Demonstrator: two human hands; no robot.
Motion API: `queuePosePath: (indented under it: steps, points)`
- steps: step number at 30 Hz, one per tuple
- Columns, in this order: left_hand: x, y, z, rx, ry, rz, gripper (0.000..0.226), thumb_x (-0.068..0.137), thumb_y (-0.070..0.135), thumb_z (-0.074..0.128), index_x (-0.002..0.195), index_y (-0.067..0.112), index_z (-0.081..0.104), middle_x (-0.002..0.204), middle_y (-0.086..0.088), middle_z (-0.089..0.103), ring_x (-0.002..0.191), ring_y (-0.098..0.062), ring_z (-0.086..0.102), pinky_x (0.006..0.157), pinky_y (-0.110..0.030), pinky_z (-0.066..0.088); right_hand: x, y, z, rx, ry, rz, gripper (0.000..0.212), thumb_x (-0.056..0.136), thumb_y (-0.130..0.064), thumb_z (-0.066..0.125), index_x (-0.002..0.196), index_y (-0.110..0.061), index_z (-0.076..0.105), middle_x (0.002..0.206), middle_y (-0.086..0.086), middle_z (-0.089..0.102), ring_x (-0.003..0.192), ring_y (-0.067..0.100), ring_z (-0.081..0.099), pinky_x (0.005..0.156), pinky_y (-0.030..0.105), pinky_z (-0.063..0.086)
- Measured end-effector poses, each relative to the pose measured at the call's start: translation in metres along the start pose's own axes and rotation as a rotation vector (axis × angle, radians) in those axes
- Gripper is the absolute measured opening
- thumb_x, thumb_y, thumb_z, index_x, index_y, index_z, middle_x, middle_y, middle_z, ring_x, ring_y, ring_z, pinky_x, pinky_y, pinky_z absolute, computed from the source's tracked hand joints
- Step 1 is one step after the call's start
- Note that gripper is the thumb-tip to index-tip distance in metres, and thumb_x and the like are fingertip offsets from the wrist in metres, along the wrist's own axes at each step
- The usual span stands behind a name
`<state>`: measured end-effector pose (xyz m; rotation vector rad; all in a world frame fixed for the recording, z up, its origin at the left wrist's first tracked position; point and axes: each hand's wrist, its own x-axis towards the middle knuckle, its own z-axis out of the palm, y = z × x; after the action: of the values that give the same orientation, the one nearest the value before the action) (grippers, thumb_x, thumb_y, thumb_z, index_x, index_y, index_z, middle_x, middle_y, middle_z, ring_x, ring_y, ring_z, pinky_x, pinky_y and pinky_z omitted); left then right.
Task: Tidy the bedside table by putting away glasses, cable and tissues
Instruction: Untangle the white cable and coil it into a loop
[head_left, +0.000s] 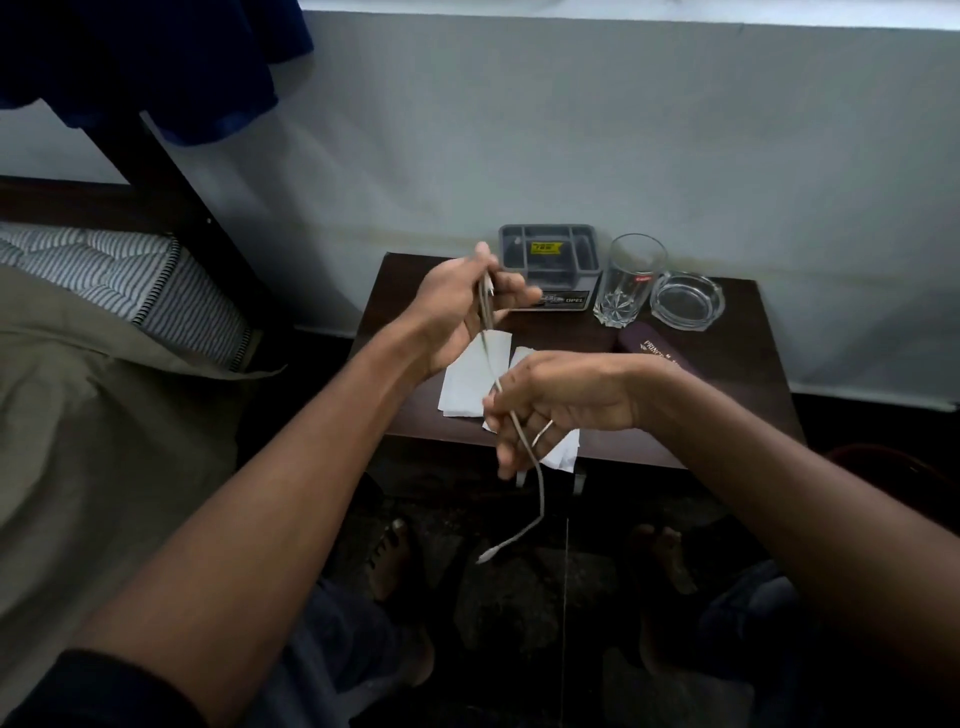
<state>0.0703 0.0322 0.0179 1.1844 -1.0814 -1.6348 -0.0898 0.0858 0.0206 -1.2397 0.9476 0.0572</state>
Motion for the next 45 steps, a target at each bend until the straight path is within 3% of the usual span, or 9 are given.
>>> queuePosePath:
  steps: [4, 7, 11, 17, 22, 31, 36, 41, 45]
  points:
    - [0.001, -0.011, -0.006, 0.782, -0.141, 0.156, 0.042, 0.113, 0.026, 0.036, 0.079, 0.014, 0.057, 0.074, -0.002, 0.077, 0.073, -0.015, 0.072, 0.082, -0.041, 0.058, -0.02, -0.005, -0.004, -0.001, -0.031, -0.076, 0.025, 0.109, -0.017, 0.054, 0.088, -0.008, 0.064, 0.062, 0.008, 0.056, 0.057, 0.021, 0.065, 0.07, 0.036, 0.062]
    - [-0.003, -0.013, -0.013, 0.858, -0.328, 0.001, 0.041, 0.112, 0.024, 0.039, 0.082, 0.003, 0.058, 0.067, -0.003, 0.072, 0.069, -0.017, 0.075, 0.081, -0.036, 0.052, -0.031, -0.001, -0.035, 0.158, 0.139, -0.146, 0.03, 0.109, -0.022, 0.052, 0.08, -0.016, 0.061, 0.056, -0.007, 0.032, 0.043, 0.006, 0.028, 0.047, 0.022, 0.043]
    - [-0.004, -0.009, -0.01, 0.519, -0.462, -0.173, 0.029, 0.104, 0.024, 0.042, 0.078, 0.014, 0.052, 0.057, -0.009, 0.055, 0.056, -0.026, 0.067, 0.101, -0.054, 0.051, -0.03, 0.016, -0.068, 0.303, 0.297, -0.196, 0.033, 0.11, -0.033, 0.049, 0.082, -0.018, 0.057, 0.055, -0.009, 0.025, 0.042, 0.006, 0.014, 0.047, 0.026, 0.017]
    - [-0.01, 0.01, -0.017, -0.231, -0.58, -0.352, 0.039, 0.108, 0.019, 0.034, 0.073, 0.016, 0.051, 0.043, 0.006, 0.033, 0.037, -0.012, 0.04, 0.12, -0.048, 0.046, -0.003, 0.016, -0.049, 0.066, 0.597, -0.396, 0.046, 0.113, -0.036, 0.047, 0.1, 0.004, 0.064, 0.055, -0.004, 0.044, 0.045, 0.01, 0.033, 0.041, 0.022, 0.037]
    - [-0.004, 0.013, -0.02, -0.792, -0.55, -0.319, 0.042, 0.109, 0.018, 0.027, 0.072, 0.013, 0.046, 0.049, 0.003, 0.027, 0.039, -0.018, 0.048, 0.114, -0.054, 0.051, 0.009, 0.016, -0.029, -0.099, 0.642, -0.342, 0.036, 0.116, -0.026, 0.038, 0.089, -0.016, 0.061, 0.065, -0.004, 0.047, 0.054, 0.015, 0.043, 0.046, 0.031, 0.046]
    - [0.007, 0.008, -0.01, -0.381, 0.014, -0.041, 0.047, 0.115, 0.03, 0.029, 0.073, 0.02, 0.048, 0.085, -0.014, 0.079, 0.095, -0.034, 0.081, 0.106, -0.045, 0.056, 0.005, 0.009, -0.008, -0.637, 0.586, -0.303, 0.034, 0.111, -0.033, 0.051, 0.09, -0.012, 0.068, 0.065, -0.005, 0.055, 0.057, 0.012, 0.052, 0.058, 0.033, 0.049]
    - [0.005, -0.007, -0.001, 0.158, 0.05, -0.061, 0.036, 0.107, 0.031, 0.036, 0.074, 0.02, 0.047, 0.079, -0.018, 0.073, 0.059, -0.025, 0.063, 0.06, -0.032, 0.044, -0.002, 0.016, -0.019, -0.865, 0.774, -0.548, 0.034, 0.099, -0.047, 0.059, 0.08, -0.023, 0.074, 0.059, -0.009, 0.061, 0.055, 0.014, 0.056, 0.058, 0.034, 0.047]
    - [-0.01, -0.011, 0.011, 0.684, -0.05, -0.007, 0.057, 0.114, 0.034, 0.03, 0.072, 0.011, 0.06, 0.058, -0.001, 0.064, 0.048, -0.01, 0.056, 0.053, -0.028, 0.041, -0.003, 0.012, -0.02, -0.97, 0.794, -0.701, 0.015, 0.098, -0.031, 0.067, 0.089, -0.027, 0.078, 0.075, -0.007, 0.075, 0.066, 0.022, 0.068, 0.061, 0.041, 0.055]
    - [-0.009, -0.013, 0.011, 0.402, -0.108, -0.16, 0.052, 0.114, 0.031, 0.032, 0.074, 0.01, 0.059, 0.051, -0.003, 0.05, 0.037, -0.017, 0.053, 0.072, -0.039, 0.061, -0.012, 0.014, -0.04, -0.695, 0.946, -0.767, 0.008, 0.095, -0.022, 0.08, 0.093, -0.015, 0.084, 0.08, -0.003, 0.079, 0.068, 0.011, 0.073, 0.063, 0.035, 0.058]
